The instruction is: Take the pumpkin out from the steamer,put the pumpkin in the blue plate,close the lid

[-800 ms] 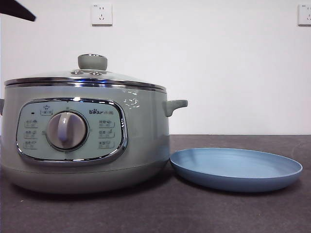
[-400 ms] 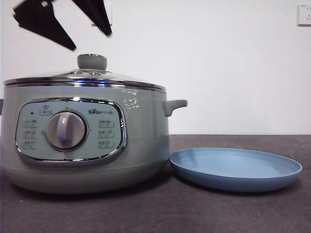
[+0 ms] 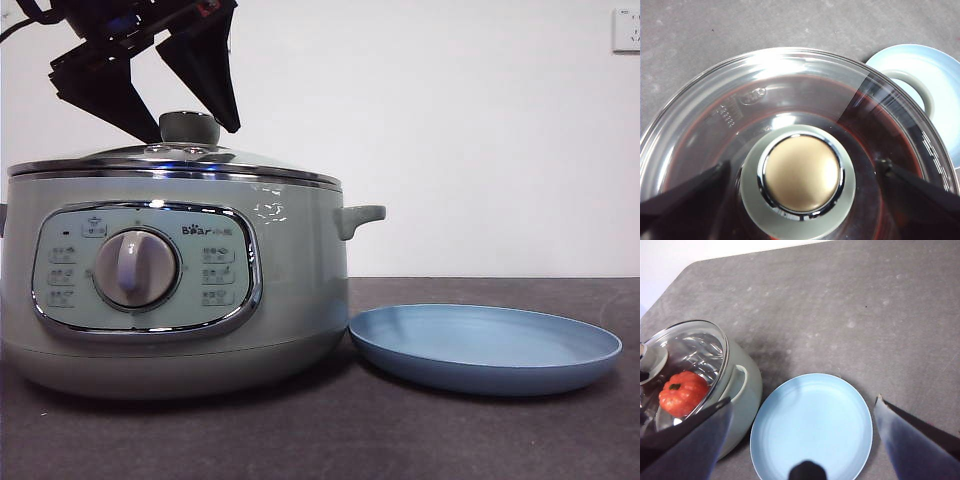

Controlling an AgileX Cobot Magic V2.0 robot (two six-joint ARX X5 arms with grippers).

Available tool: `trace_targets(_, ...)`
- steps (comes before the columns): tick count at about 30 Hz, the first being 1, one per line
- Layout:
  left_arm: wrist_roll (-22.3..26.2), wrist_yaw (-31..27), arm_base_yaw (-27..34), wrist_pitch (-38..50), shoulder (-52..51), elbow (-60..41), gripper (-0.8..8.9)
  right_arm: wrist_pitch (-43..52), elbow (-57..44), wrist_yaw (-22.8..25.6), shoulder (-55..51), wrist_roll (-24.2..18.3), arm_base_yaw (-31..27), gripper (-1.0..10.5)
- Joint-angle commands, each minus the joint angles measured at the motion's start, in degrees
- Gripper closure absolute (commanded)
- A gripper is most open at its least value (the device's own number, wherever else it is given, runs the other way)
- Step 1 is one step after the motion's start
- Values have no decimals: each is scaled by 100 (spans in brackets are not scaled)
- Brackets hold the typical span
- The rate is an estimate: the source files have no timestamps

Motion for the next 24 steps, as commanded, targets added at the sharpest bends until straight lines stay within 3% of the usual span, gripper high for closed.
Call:
trace_targets(1, 68, -7, -22, 15, 31, 2, 537, 22, 2, 2, 4, -26, 9, 474)
trace_targets(7, 221, -9, -24, 15, 31, 2, 834, 15, 2, 4, 4, -26, 9, 474)
trace_targets(21, 254, -9, -22, 358, -164, 2, 822, 42, 7, -31, 9, -28, 15, 474)
trace_targets(24, 254, -28, -22, 348, -385, 4, 822, 208, 9, -378, 59, -28, 74, 474)
